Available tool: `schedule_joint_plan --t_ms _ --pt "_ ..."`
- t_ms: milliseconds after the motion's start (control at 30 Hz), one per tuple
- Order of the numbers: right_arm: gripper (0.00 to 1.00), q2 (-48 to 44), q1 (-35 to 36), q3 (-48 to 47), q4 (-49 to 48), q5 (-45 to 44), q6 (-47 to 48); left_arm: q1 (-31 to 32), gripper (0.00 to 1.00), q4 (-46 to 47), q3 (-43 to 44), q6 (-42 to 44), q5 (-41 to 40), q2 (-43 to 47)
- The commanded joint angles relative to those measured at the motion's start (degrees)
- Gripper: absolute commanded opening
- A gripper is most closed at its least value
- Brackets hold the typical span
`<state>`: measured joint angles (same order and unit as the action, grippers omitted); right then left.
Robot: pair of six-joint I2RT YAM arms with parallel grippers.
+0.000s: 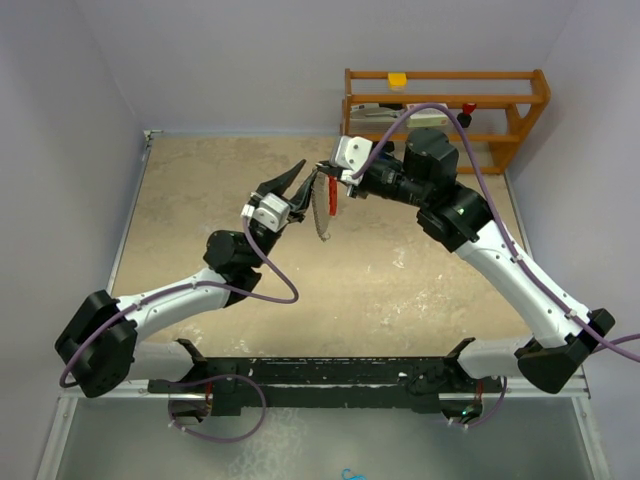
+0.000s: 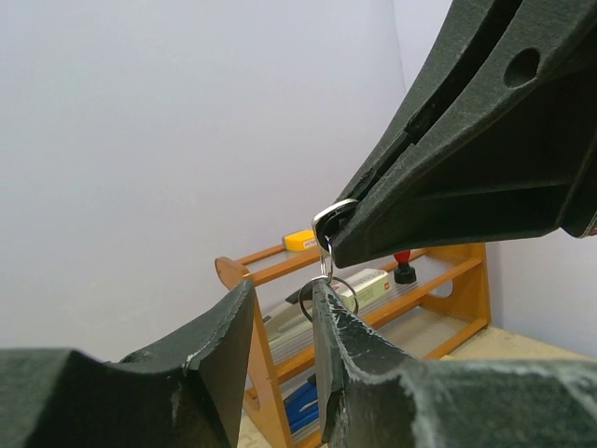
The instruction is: Remove the keys from the keyring
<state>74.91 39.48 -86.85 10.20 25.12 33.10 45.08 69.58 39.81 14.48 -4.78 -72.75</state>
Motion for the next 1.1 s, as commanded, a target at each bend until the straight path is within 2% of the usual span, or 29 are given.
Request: schedule_joint_plan --t_ms 0,133,300,567,667,1067 --pt "0.0 -1.98 0.32 -1.34 -3.36 1.8 -0.74 0.1 0.29 3.24 1.75 -0.84 -0.11 -0.59" --pt "0.0 -1.97 0.33 -1.2 -3.21 2.03 -0.74 0.1 0.28 4.97 1.92 -1.73 0.5 -1.09" --pt "0.0 -1.99 0.31 -0.97 -3.18 2.12 -0.67 0.07 0.1 5.83 3.25 -2.61 1.22 -1.84" --pt "0.0 -2.11 0.33 -0.9 -3.32 2.02 -0.74 0.07 0.07 6.2 4.49 -2.61 4.5 -2.44" --pt "0.0 -2.36 0.33 -0.51 -3.87 1.75 -0.62 0.08 0.0 6.85 4.34 -2.79 2.41 -2.3" --pt "0.0 -4.84 0.33 4.68 -12.41 -1.65 -2.76 0.1 0.0 11.87 0.02 -2.25 -0.95 0.5"
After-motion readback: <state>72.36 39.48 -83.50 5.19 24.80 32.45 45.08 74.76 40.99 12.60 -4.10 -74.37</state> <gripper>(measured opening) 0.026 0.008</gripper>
